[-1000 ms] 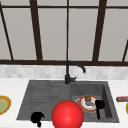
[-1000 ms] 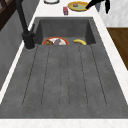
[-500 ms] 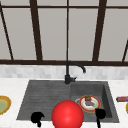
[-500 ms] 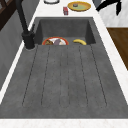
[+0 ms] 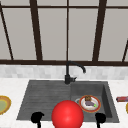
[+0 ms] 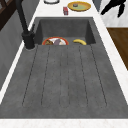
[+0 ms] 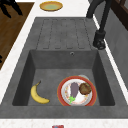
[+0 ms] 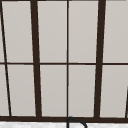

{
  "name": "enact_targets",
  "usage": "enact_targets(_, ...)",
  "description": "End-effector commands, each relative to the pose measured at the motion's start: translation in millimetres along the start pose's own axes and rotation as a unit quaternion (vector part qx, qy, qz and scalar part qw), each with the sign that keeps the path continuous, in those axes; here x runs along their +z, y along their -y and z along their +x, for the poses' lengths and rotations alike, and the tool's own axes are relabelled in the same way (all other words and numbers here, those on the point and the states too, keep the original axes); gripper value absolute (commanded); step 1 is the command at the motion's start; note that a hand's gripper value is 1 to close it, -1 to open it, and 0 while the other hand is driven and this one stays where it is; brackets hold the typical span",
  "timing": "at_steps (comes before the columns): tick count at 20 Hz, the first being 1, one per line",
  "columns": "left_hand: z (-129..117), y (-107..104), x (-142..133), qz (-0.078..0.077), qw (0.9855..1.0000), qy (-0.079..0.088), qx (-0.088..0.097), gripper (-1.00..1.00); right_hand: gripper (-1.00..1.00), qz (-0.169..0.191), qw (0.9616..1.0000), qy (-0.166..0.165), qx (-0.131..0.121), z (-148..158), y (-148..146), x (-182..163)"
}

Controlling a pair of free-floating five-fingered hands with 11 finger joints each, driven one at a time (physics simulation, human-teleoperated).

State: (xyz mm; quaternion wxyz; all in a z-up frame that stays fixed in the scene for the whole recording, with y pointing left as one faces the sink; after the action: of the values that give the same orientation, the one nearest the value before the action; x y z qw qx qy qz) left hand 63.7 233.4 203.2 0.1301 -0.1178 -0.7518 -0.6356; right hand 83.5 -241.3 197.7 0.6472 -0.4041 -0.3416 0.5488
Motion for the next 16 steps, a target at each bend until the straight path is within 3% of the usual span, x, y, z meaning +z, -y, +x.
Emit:
enact_targets(1,3.3,-7.2,-14.8,-0.009,1.0,0.001,0.0,-1.0,0.0,0.0,1.0,0.0,0.0,0.0,0.0,0.0)
enact_targets(4,-1.5,-11.8,-30.9,-0.021,0.9996,-0.003,0.017,-1.0,0.0,-0.002,1.0,0.0,-0.002,0.0,-0.2,0.0)
enact_targets(6,-1.6,-12.2,-36.6,-0.03,0.9994,0.013,0.012,-1.0,0.0,-0.003,1.0,-0.001,-0.003,0.0,-0.3,0.0)
enact_targets(7,-5.4,-13.8,-42.4,-0.03,0.9994,0.007,0.014,-1.0,0.0,-0.004,1.0,-0.001,-0.004,0.0,-0.4,0.0)
enact_targets(10,-5.5,-12.9,-48.7,-0.04,0.9987,0.029,0.018,-1.0,0.0,-0.005,1.0,-0.001,-0.005,0.0,-0.5,0.0)
enact_targets(12,-4.1,-12.5,-45.4,-0.049,0.9973,0.052,0.014,-1.0,0.0,-0.005,1.0,-0.001,-0.005,0.0,-0.5,-0.1)
enact_targets(16,-4.0,-12.3,-47.9,-0.052,0.9964,0.065,0.018,-1.0,0.0,-0.006,1.0,-0.001,-0.006,0.0,-0.6,-0.1)
